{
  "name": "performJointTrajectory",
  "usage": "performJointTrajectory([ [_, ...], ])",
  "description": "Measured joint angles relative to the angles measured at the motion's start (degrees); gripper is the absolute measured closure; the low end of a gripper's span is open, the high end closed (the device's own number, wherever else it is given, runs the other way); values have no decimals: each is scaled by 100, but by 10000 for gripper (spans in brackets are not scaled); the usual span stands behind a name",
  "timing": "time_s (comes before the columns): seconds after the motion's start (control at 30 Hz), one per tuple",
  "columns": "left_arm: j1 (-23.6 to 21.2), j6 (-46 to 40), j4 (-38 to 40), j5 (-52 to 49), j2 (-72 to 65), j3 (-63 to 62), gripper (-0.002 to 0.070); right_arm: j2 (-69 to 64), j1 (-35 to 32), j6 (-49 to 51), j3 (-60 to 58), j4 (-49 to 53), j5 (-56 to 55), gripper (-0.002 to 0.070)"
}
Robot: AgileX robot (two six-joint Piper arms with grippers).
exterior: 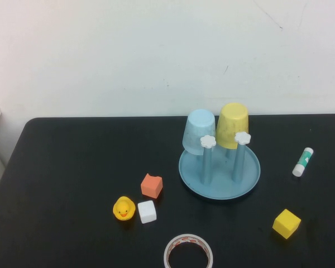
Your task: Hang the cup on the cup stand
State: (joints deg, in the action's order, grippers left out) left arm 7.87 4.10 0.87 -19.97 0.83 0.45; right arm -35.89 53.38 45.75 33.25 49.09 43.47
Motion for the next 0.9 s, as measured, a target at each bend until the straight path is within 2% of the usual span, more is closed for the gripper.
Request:
performJointTrajectory([
  [0.63,0,8,0,3,0,0,675,0,0,0,0,0,0,678],
  [0.77,0,8,0,3,0,0,675,119,-594,0,0,-65,-179,678],
  [0.9,0,8,0,3,0,0,675,344,-1711,0,0,-78,-275,678],
])
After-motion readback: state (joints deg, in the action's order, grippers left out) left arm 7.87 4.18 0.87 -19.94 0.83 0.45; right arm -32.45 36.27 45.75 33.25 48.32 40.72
